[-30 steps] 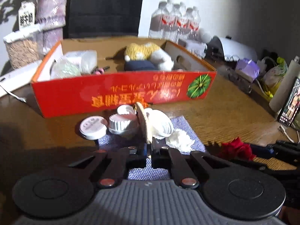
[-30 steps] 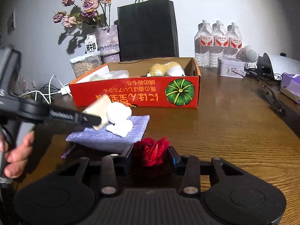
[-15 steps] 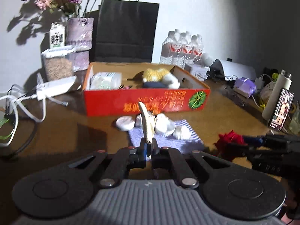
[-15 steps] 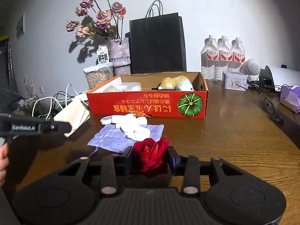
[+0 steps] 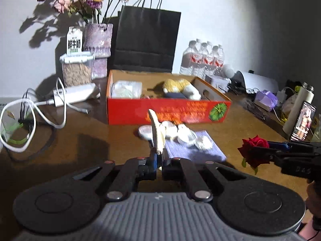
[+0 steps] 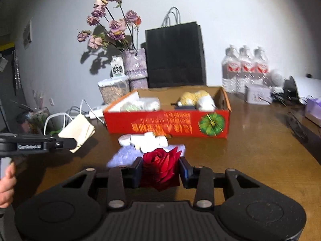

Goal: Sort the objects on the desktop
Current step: 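Lift the thin white piece with the left tool while the right tool holds the rose, then carry the white piece and rose into the box and open both tools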

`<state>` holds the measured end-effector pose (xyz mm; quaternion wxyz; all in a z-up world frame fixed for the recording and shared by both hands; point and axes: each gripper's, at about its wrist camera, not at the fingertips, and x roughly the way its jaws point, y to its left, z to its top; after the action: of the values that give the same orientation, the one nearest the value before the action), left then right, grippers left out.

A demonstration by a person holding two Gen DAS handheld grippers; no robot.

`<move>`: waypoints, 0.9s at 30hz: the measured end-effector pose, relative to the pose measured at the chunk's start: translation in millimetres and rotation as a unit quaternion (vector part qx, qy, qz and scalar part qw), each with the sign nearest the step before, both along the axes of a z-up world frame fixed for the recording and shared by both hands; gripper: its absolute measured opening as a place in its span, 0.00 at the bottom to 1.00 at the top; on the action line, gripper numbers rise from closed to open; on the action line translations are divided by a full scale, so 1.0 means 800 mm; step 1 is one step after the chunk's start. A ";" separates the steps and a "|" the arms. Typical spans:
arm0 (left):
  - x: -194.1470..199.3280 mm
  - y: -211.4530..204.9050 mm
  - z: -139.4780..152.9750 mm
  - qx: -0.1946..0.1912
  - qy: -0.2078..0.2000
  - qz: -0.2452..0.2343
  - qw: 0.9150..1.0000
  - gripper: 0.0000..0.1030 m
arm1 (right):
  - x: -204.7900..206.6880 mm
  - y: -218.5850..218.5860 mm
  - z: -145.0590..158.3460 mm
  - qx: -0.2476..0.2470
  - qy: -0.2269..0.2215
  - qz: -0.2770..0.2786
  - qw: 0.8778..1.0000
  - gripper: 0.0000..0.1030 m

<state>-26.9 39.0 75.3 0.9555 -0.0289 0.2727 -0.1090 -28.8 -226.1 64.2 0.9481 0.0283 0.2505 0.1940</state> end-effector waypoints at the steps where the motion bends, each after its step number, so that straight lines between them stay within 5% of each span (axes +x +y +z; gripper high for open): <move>1: 0.009 0.001 0.005 0.003 -0.006 -0.003 1.000 0.05 | 0.013 0.003 0.008 -0.003 -0.005 0.004 1.000 0.36; 9: 0.145 0.018 0.051 -0.001 -0.029 -0.016 0.999 0.05 | 0.139 0.048 0.056 -0.026 -0.037 0.005 0.999 0.36; 17: 0.282 0.018 -0.004 0.052 0.055 0.002 0.997 0.06 | 0.311 0.096 0.041 0.019 0.095 0.027 0.995 0.36; 19: 0.292 0.022 -0.015 0.051 0.060 0.008 0.997 0.23 | 0.339 0.113 0.021 0.020 0.132 0.036 0.990 0.36; 20: 0.293 0.024 -0.017 0.049 0.059 0.007 0.997 0.47 | 0.351 0.122 0.010 0.017 0.151 0.040 0.988 0.37; 21: 0.290 0.026 -0.017 0.046 0.050 0.005 0.998 0.60 | 0.359 0.129 -0.001 0.011 0.166 0.044 0.985 0.39; 25: 0.283 0.031 -0.006 0.048 0.032 -0.005 0.998 0.64 | 0.372 0.135 -0.020 0.008 0.197 0.036 0.980 0.47; 27: 0.278 0.036 0.003 0.042 0.026 -0.008 0.999 0.81 | 0.367 0.127 -0.014 0.021 0.194 0.039 0.980 0.55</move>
<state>195.7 67.6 77.9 0.9475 0.0102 0.3023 -0.1040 264.5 -124.2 53.0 0.8725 0.0752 0.4262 0.2269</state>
